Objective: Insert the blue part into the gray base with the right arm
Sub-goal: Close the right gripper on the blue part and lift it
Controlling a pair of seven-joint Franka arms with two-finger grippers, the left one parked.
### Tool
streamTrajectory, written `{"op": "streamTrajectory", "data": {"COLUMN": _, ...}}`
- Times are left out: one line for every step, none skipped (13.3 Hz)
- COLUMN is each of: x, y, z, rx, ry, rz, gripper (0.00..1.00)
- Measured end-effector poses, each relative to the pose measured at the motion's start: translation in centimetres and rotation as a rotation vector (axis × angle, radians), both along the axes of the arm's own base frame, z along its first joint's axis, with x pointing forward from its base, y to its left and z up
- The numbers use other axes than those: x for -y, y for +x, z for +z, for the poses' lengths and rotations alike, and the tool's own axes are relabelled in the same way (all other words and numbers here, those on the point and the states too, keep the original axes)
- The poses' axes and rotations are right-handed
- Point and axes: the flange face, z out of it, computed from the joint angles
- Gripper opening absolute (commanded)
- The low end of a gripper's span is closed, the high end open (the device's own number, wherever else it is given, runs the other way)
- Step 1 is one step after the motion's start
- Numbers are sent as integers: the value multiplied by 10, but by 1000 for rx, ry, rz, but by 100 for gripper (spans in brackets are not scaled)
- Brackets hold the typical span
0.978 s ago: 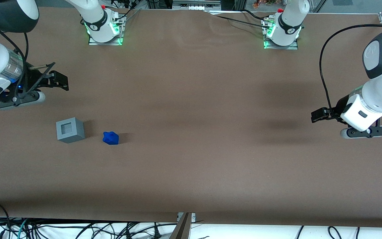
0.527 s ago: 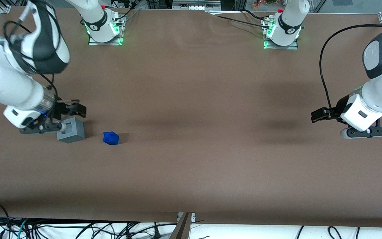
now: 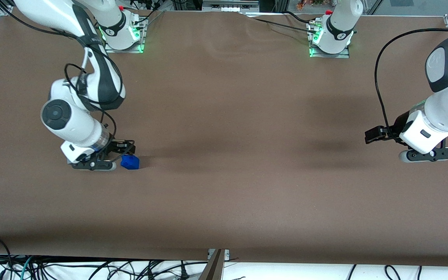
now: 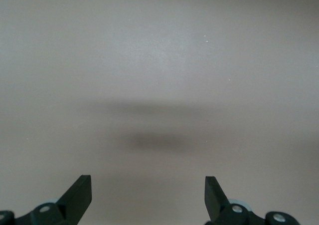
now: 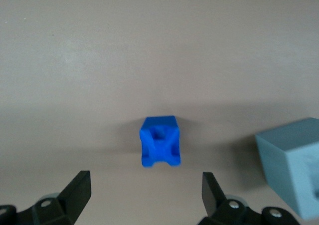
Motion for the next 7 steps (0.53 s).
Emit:
{"op": "streamTrajectory", "data": {"x": -1, "y": -1, "z": -17, "rx": 16, "ry": 1, "rz": 0, "gripper": 99}}
{"op": "streamTrajectory", "data": {"x": -1, "y": -3, "z": -33, "rx": 28, "ry": 1, "rz": 1, "gripper": 99}}
{"op": "streamTrajectory", "data": {"x": -1, "y": -6, "z": -46, "rx": 36, "ry": 1, "rz": 3, "gripper": 99}}
{"op": "streamTrajectory", "data": {"x": -1, "y": -9, "z": -55, "rx": 39, "ry": 0, "rz": 4, "gripper": 99}}
{"op": "streamTrajectory", "data": {"x": -1, "y": -11, "z": -62, "rx": 36, "ry": -1, "rz": 5, "gripper": 98}}
{"op": "streamTrajectory", "data": {"x": -1, "y": -12, "z": -67, "rx": 34, "ry": -2, "rz": 5, "gripper": 98}}
{"op": "streamTrajectory", "data": {"x": 0, "y": -14, "z": -71, "rx": 35, "ry": -3, "rz": 5, "gripper": 98}}
